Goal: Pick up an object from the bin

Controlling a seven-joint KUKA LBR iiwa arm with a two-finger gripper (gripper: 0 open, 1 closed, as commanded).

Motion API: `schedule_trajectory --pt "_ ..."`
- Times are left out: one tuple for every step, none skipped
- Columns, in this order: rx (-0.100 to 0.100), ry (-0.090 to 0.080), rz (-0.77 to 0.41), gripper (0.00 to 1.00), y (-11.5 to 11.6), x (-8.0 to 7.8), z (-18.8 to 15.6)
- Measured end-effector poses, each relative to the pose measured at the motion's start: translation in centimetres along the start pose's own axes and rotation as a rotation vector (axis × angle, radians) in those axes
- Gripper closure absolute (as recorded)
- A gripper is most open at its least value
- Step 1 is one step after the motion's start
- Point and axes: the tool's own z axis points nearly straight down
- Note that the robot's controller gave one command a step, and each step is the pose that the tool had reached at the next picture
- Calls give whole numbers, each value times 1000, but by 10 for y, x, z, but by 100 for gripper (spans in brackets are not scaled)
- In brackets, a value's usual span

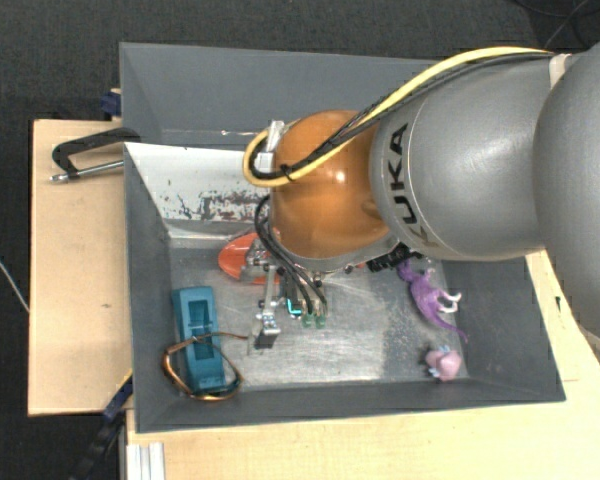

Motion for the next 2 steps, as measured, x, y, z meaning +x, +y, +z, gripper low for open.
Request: schedule_trajectory --pt "-1 -6 2 0 -1 -1 -3" --pt "-1 -16 -161 0 16 -3 23"
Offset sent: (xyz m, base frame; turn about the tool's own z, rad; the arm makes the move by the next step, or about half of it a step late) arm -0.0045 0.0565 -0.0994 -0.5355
